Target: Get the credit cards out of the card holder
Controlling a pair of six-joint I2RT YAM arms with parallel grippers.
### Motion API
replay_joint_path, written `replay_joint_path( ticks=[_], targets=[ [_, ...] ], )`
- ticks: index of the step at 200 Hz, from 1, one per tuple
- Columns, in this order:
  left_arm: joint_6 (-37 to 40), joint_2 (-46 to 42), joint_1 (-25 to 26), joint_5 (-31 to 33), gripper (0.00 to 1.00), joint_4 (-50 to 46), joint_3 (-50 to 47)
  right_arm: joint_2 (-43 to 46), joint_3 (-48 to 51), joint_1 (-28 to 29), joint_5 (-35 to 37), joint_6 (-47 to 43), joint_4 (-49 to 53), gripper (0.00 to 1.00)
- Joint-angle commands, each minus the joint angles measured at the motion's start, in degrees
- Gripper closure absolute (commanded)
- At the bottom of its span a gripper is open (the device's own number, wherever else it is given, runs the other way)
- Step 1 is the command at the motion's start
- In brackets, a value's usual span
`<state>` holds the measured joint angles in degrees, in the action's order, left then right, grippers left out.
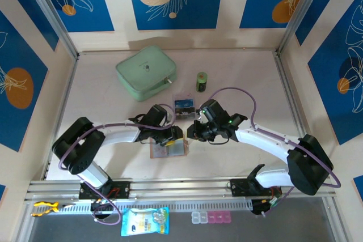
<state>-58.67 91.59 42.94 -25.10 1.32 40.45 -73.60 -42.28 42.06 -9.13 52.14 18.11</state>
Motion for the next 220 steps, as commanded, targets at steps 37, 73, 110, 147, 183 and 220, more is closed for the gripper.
replay_joint_path(
  ticks=[37,73,110,147,183,220],
  targets=[
    [0.4,-2.4,0.6,0.5,0.47,-1.2,0.0,-0.5,-0.2,1.2,-0.9,1.1,0.1,0.83],
    [3.0,-7.9,0.3,5.1,0.47,-7.2,0.1,-4.2,-2.5,2.8,-1.5,1.0,-1.1,0.83],
    [2.7,-13.1,-1.7,5.5,0.49,-8.1,-4.3,-9.1,-5.5,4.6,-2.2,0.9,-2.5,0.83],
    [2.6,-19.5,-4.9,6.4,0.53,-9.9,-9.5,-14.4,-8.9,6.4,-3.1,0.6,-3.3,0.83],
    [2.9,-24.4,-8.2,5.8,0.61,-11.2,-13.5,-19.0,-11.9,7.7,-4.0,0.2,-3.4,0.83],
    [3.6,-25.7,-10.0,5.4,0.74,-11.4,-15.6,-22.9,-14.5,8.5,-4.8,-0.6,-2.7,0.83]
  ],
)
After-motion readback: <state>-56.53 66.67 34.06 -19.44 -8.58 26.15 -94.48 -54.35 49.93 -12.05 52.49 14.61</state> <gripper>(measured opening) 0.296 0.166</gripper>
